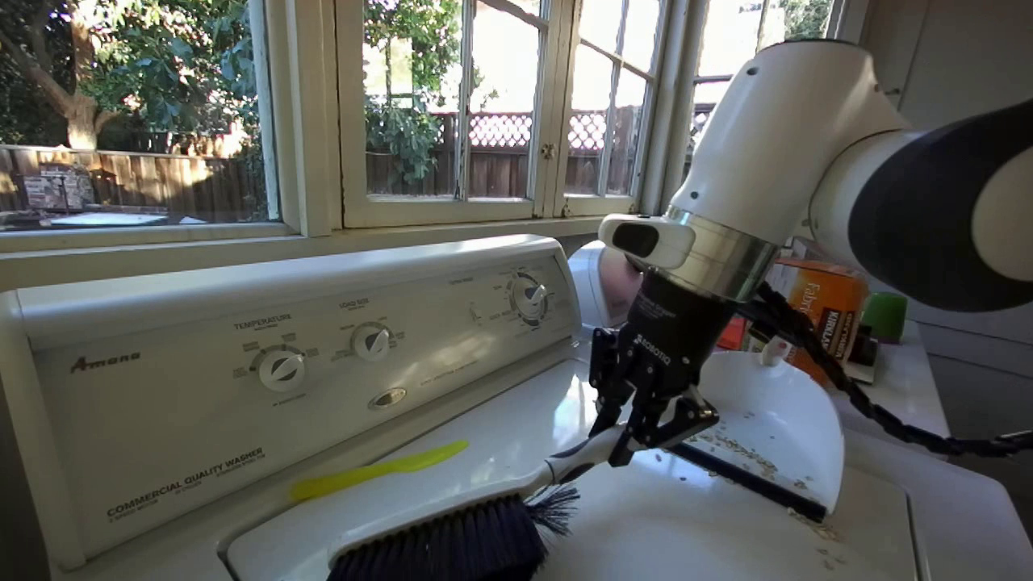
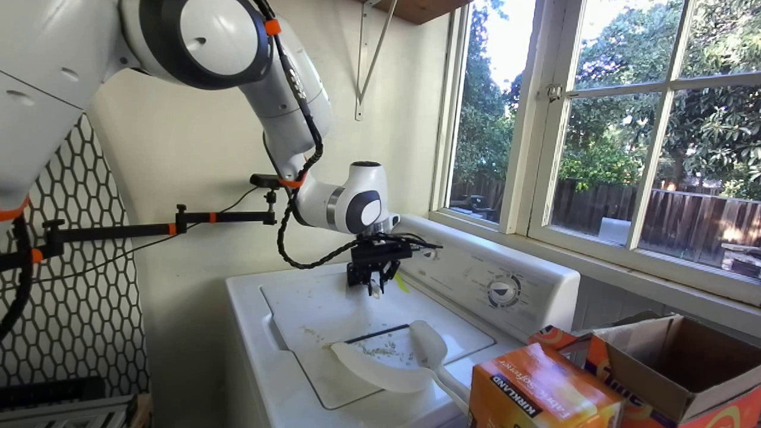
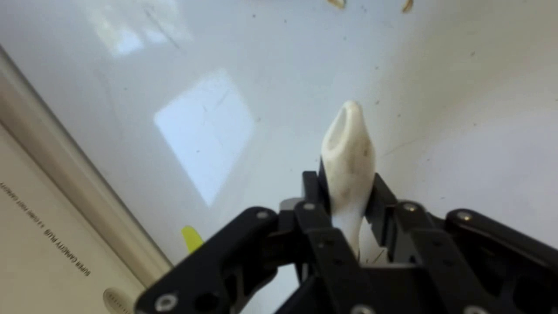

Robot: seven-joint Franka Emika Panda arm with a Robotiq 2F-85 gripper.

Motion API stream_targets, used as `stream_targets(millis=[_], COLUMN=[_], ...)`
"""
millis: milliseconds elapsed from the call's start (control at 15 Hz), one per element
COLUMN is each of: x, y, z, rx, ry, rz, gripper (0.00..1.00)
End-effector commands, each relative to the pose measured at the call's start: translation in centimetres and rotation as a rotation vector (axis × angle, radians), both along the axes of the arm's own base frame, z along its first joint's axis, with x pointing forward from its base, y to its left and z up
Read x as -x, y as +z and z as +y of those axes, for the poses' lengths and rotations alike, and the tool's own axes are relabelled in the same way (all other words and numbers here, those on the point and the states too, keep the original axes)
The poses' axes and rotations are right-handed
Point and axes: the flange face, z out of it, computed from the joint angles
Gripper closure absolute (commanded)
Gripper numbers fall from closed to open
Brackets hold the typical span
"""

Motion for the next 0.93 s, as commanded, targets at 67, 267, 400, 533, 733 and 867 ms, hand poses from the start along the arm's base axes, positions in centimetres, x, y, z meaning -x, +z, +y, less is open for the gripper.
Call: stream_targets(millis=[67,267,400,533,733,867], x=[3.5,5.1,6.0,6.7,7.8,9.1], y=[1.5,1.8,2.0,2.4,2.7,2.5], z=[-1.3,-1.9,-2.5,-3.3,-4.0,-3.9], rx=[-0.043,-0.081,-0.11,-0.138,-0.183,-0.22], ry=[0.026,0.105,0.143,0.168,0.209,0.249], rz=[-0.151,-0.222,-0.262,-0.3,-0.339,-0.353], gripper=[0.93,0.93,0.93,0.93,0.93,0.93])
